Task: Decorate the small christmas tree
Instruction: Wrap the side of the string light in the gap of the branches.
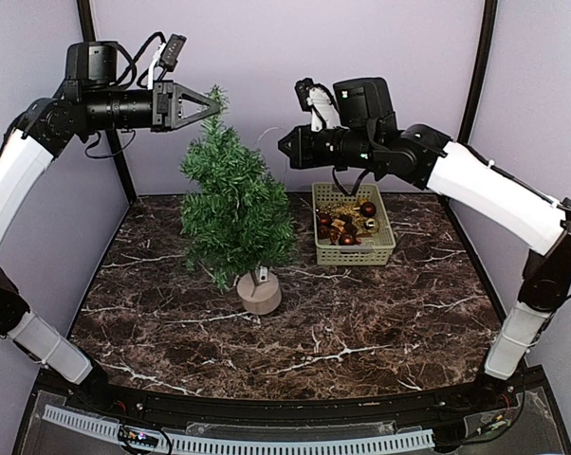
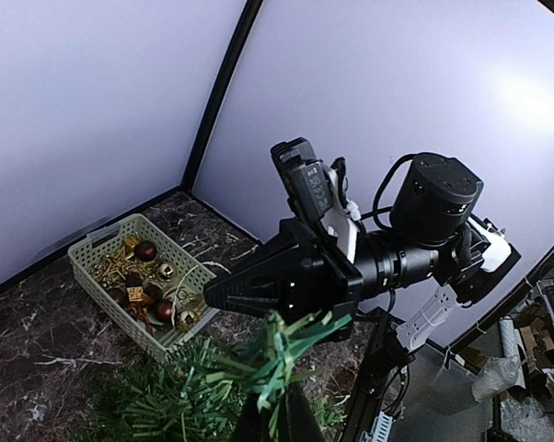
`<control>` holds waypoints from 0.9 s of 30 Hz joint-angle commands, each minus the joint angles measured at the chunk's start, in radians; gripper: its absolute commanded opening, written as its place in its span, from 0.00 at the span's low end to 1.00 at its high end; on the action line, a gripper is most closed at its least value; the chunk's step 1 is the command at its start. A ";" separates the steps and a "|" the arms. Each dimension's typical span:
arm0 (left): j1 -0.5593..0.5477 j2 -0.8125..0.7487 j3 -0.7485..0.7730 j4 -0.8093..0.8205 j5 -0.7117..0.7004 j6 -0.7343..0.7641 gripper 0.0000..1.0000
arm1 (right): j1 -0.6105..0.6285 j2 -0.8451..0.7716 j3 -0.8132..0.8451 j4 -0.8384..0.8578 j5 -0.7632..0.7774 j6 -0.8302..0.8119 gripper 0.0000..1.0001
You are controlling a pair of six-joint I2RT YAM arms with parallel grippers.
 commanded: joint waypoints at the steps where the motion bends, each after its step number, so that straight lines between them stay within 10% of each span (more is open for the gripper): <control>1: -0.023 -0.026 0.023 0.129 0.046 -0.035 0.00 | -0.007 -0.098 -0.053 -0.040 0.056 0.012 0.00; 19: -0.172 -0.041 -0.180 0.203 0.169 0.016 0.06 | -0.007 -0.154 -0.106 -0.070 0.018 0.006 0.00; 27: -0.172 -0.131 -0.241 0.156 -0.034 0.057 0.43 | -0.007 -0.135 -0.099 -0.063 -0.005 -0.016 0.00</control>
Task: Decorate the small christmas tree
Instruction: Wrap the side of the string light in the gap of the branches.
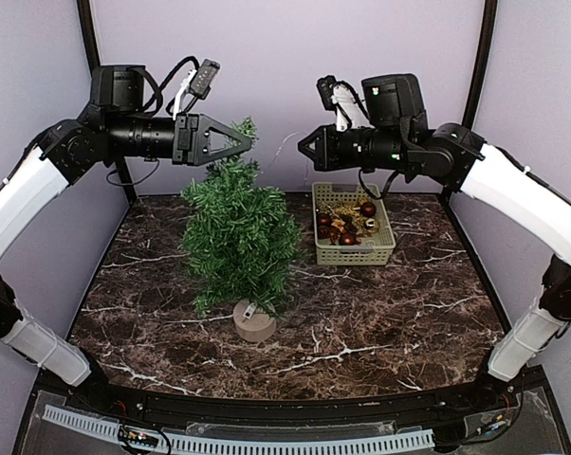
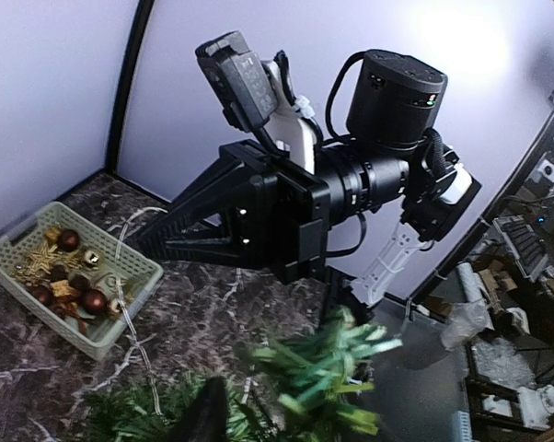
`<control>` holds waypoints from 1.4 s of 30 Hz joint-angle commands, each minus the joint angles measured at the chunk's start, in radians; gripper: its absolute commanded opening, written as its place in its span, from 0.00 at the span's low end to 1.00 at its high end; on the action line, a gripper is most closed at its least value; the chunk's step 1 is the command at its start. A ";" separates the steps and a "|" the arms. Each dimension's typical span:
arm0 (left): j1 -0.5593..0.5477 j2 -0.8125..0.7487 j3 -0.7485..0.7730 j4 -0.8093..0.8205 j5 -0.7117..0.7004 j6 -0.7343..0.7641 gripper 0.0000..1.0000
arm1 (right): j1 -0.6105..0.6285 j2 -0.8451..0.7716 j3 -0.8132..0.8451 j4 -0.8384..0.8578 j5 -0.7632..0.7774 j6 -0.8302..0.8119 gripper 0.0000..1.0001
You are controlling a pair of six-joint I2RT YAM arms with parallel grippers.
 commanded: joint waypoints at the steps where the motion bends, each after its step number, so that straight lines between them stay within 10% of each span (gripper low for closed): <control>1: -0.004 -0.094 -0.026 -0.007 -0.155 0.033 0.48 | -0.006 0.026 0.010 0.022 -0.013 -0.016 0.00; 12: 0.046 -0.138 0.088 -0.096 -0.468 0.006 0.80 | -0.007 0.070 0.061 0.057 -0.056 -0.061 0.00; 31: 0.066 0.222 0.265 -0.121 0.009 0.136 0.80 | -0.006 0.151 0.188 0.091 -0.152 -0.128 0.00; 42: 0.065 0.207 0.214 -0.083 -0.020 0.124 0.35 | -0.007 0.123 0.158 0.101 -0.162 -0.121 0.00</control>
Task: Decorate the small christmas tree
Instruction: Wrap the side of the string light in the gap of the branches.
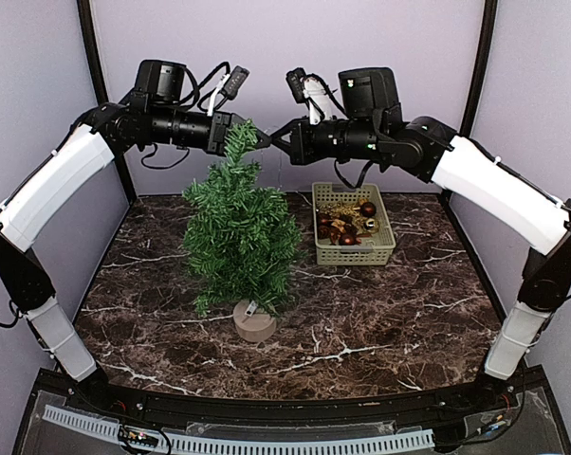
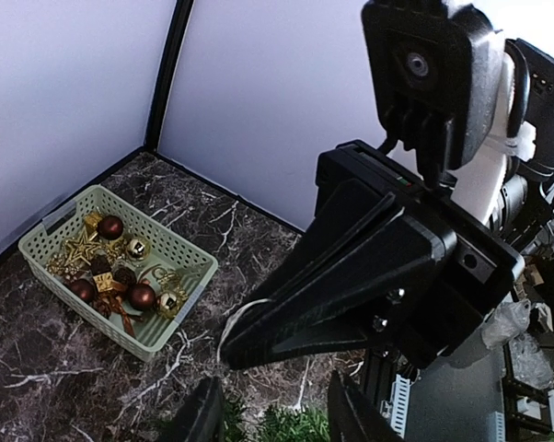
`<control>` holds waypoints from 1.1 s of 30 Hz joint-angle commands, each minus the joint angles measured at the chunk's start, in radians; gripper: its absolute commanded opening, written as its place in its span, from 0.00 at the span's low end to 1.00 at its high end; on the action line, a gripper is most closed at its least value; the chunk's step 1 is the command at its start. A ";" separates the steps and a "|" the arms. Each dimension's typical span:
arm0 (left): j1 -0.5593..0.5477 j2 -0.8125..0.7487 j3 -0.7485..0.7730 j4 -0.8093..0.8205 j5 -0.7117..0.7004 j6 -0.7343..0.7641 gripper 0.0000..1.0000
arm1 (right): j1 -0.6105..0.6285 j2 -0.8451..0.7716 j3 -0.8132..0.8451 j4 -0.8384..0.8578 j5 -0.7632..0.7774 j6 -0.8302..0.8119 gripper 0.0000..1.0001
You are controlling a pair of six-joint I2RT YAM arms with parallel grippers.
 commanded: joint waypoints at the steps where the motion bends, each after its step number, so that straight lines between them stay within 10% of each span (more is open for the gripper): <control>1: -0.002 -0.052 -0.025 0.028 0.010 0.006 0.31 | -0.007 -0.025 0.006 0.049 -0.028 -0.005 0.00; 12: -0.001 -0.080 -0.076 0.093 -0.038 -0.019 0.00 | -0.007 -0.092 -0.089 0.077 -0.028 0.006 0.03; 17: -0.001 -0.116 -0.105 0.109 -0.055 -0.018 0.00 | -0.037 -0.222 -0.308 0.196 -0.005 0.029 0.63; 21: -0.001 -0.112 -0.103 0.100 -0.036 -0.018 0.00 | -0.093 -0.287 -0.469 0.257 -0.024 0.047 0.87; 33: -0.001 -0.092 -0.069 0.077 0.011 -0.016 0.00 | -0.194 -0.333 -0.746 0.420 -0.212 -0.131 0.95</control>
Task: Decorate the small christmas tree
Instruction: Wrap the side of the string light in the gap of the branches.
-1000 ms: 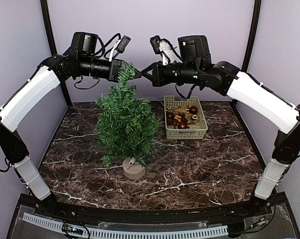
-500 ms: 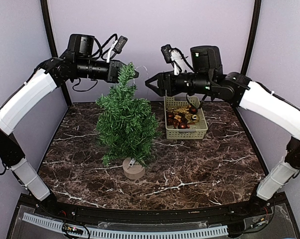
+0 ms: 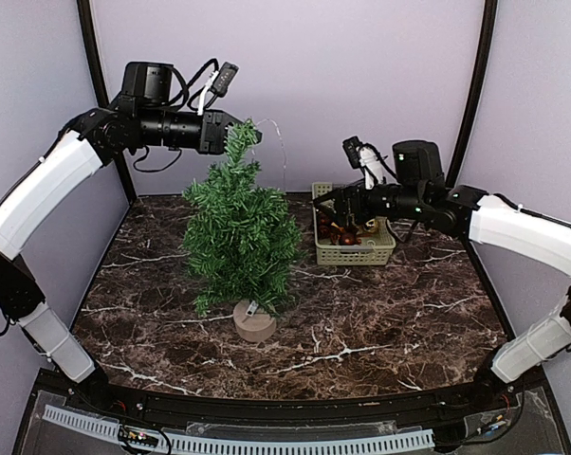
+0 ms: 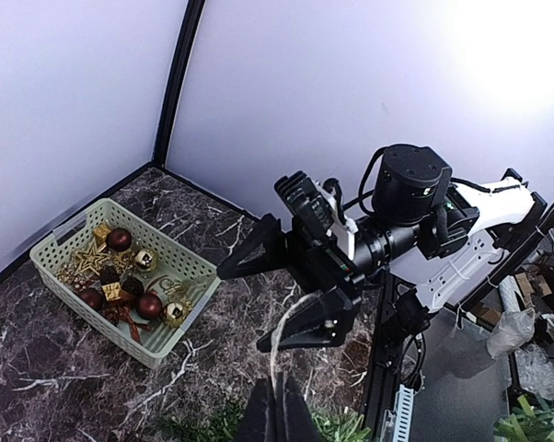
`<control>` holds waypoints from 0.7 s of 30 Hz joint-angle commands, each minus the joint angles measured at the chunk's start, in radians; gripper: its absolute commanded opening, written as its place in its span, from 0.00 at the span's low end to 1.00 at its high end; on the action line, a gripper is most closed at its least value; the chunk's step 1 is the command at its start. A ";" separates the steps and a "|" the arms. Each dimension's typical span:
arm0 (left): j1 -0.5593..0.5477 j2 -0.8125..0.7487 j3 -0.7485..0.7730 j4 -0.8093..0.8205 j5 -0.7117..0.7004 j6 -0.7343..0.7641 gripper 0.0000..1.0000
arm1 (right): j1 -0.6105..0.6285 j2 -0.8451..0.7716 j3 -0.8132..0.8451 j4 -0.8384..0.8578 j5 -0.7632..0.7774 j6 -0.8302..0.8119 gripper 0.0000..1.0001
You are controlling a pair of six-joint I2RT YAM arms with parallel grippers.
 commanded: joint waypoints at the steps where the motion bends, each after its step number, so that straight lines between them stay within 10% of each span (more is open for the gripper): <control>1: -0.001 -0.007 0.038 -0.003 0.043 0.001 0.00 | 0.002 0.009 -0.001 0.120 -0.085 -0.126 0.95; 21: -0.001 0.034 0.108 -0.063 0.084 0.015 0.00 | 0.028 0.207 0.034 0.320 -0.023 -0.482 0.88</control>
